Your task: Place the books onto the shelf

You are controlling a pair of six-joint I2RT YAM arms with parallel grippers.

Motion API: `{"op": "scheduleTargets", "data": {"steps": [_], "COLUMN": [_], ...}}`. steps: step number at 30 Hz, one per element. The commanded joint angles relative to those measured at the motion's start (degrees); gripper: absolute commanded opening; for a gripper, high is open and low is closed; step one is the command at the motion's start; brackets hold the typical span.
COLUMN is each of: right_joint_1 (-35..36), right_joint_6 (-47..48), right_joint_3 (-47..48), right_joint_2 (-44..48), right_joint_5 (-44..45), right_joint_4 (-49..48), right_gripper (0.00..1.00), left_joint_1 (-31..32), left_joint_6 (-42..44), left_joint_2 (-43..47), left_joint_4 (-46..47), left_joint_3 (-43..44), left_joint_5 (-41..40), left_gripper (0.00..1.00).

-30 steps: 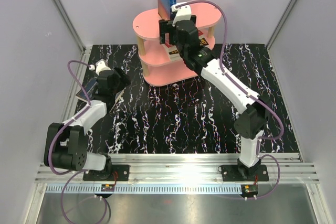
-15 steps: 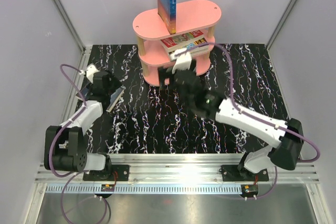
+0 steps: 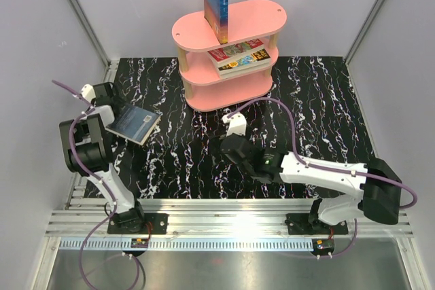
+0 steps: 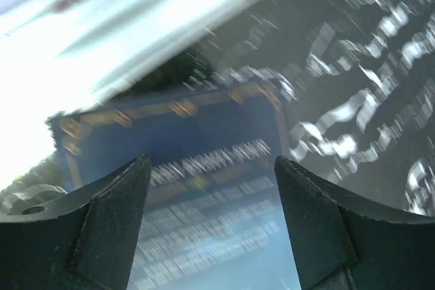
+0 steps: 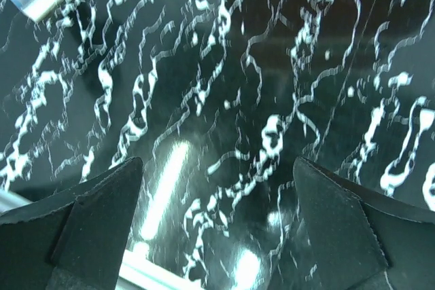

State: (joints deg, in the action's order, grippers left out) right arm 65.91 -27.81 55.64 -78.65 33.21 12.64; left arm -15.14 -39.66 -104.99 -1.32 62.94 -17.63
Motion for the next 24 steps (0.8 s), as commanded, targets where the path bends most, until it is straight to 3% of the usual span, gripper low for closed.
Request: {"op": "scheduleTargets", "data": {"steps": [1, 4, 9, 14, 19, 20, 24], "right_joint_1": [0.27, 0.36, 0.27, 0.27, 0.27, 0.27, 0.27], "right_joint_6": [-5.14, -5.76, -8.04, -9.54, -9.19, -8.93, -8.66], "right_joint_3": [-2.71, -4.91, -7.38, -8.27, -6.07, -5.81, -6.06], "right_joint_2": [4.29, 4.47, 5.61, 6.23, 3.68, 3.51, 3.16], "right_joint_5": [-3.32, -5.69, -6.23, -5.7, -5.79, -5.62, -5.0], "right_joint_4": [0.27, 0.98, 3.44, 3.17, 4.23, 4.4, 3.88], "right_gripper": [1.0, 1.0, 1.0, 1.0, 1.0, 1.0, 1.0], "left_joint_1": [-3.32, -3.58, -3.5, -3.5, -1.92, -1.31, 2.38], "left_joint_6": [-1.57, -2.08, -4.54, -5.69, -4.11, -2.8, 6.49], "left_joint_2": [-2.14, -4.6, -9.61, -12.69, -10.15, -9.71, -4.2], "left_joint_4": [4.92, 5.46, -1.55, -3.5, -0.53, 0.09, 1.14], "left_joint_3": [2.01, 3.85, 13.34, 16.16, 11.87, 11.6, 7.57], "left_joint_5": [1.71, 0.58, -0.56, 1.19, 3.64, 4.52, 1.37], "left_gripper": [0.75, 0.76, 0.73, 0.71, 0.68, 0.62, 0.61]}}
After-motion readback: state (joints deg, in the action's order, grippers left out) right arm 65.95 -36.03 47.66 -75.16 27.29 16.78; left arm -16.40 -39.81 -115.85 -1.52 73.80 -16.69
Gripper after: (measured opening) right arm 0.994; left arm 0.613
